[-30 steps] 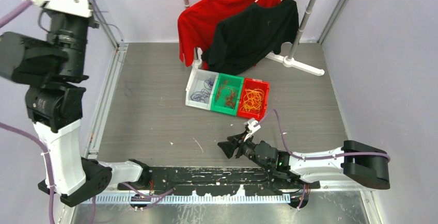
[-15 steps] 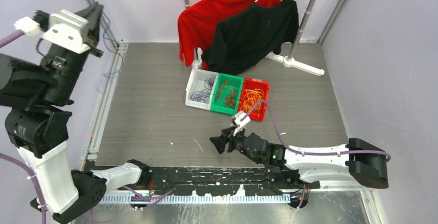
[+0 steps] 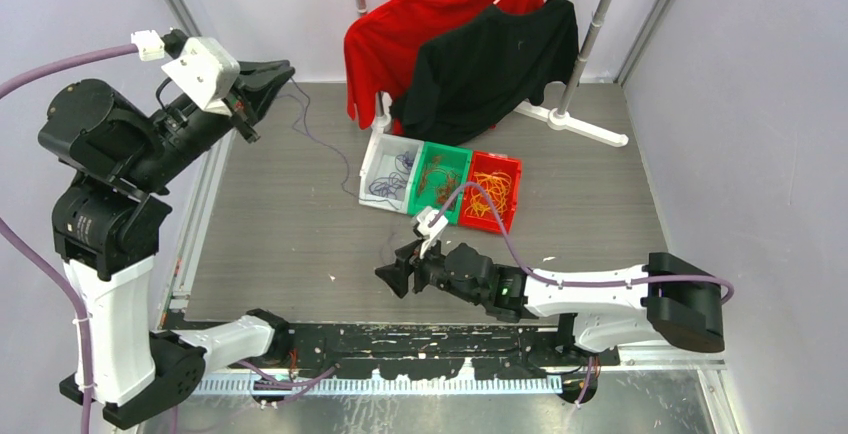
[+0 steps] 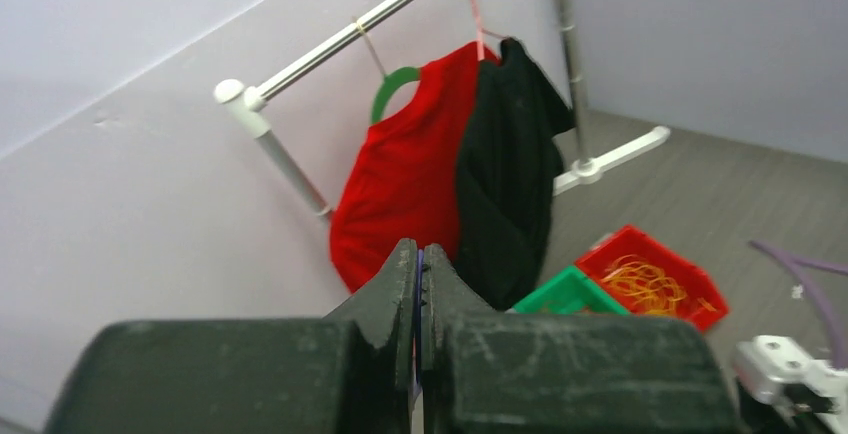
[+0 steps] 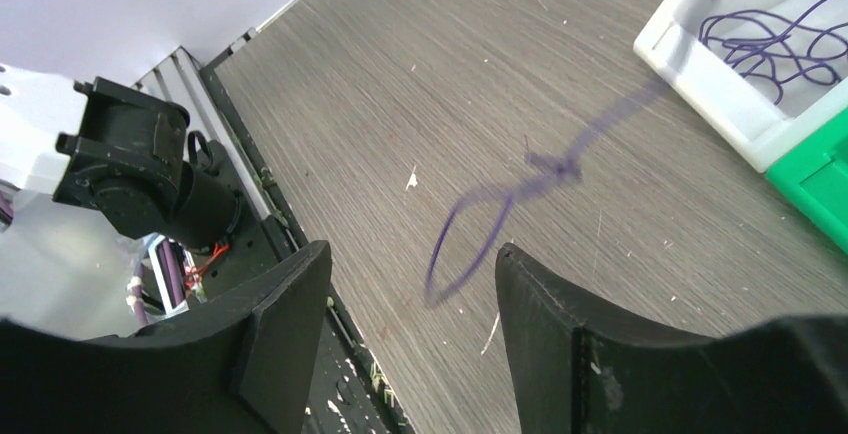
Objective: Untangle the cables
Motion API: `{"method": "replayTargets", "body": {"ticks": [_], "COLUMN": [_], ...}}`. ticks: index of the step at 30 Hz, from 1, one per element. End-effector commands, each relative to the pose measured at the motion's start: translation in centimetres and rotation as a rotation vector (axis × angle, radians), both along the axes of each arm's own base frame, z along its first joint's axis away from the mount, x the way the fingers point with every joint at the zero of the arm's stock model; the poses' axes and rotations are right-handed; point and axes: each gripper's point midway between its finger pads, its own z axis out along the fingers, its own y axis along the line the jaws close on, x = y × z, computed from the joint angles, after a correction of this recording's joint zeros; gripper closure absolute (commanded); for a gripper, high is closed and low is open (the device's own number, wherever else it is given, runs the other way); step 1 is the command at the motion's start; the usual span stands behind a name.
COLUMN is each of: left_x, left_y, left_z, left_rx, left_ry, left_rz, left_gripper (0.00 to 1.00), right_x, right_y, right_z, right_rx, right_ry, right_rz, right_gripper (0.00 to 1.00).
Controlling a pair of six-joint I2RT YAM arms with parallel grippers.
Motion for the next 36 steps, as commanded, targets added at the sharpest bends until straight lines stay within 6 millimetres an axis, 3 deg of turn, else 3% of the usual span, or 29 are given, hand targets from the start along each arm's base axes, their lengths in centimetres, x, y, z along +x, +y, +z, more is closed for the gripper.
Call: {"method": "replayTargets", "body": {"ticks": [1,10,20,31,36], "left_x": [-2.9,-2.9,-0.6,4.2,8.5], "left_y": [-1.6,-2.0,-1.8,-3.4,-5.0], "left_z": [1.3,0.6,-0.4,-1.2,-2.0], "left_rx": [-0.098,-0.098,-0.041,0.026,0.046], "left_ry": [0.029,0.06,0.031,0.012,0.031], "left_rz": [-0.15,-0.171,-0.111,-0.085,-0.071], "left_gripper": [1.0,1.0,1.0,1.0,1.0], "right_x": [0.2,1.4,2.8,5.0,5.7], "right_y": [1.4,0.6,-1.3,-6.1,-9.5], "right_z": [3.2,3.2,3.0,2.4,2.6], "right_rx": [0.101,0.137,0.125,0.108,0.099], "right_ry": [-0.018,0.004,0.025,0.044,0.025], "right_rz": [0.015,-0.033,-0.098,-0.249,-0.355], "right_gripper": [0.34,0.36,0.36,0.38,0.39]}}
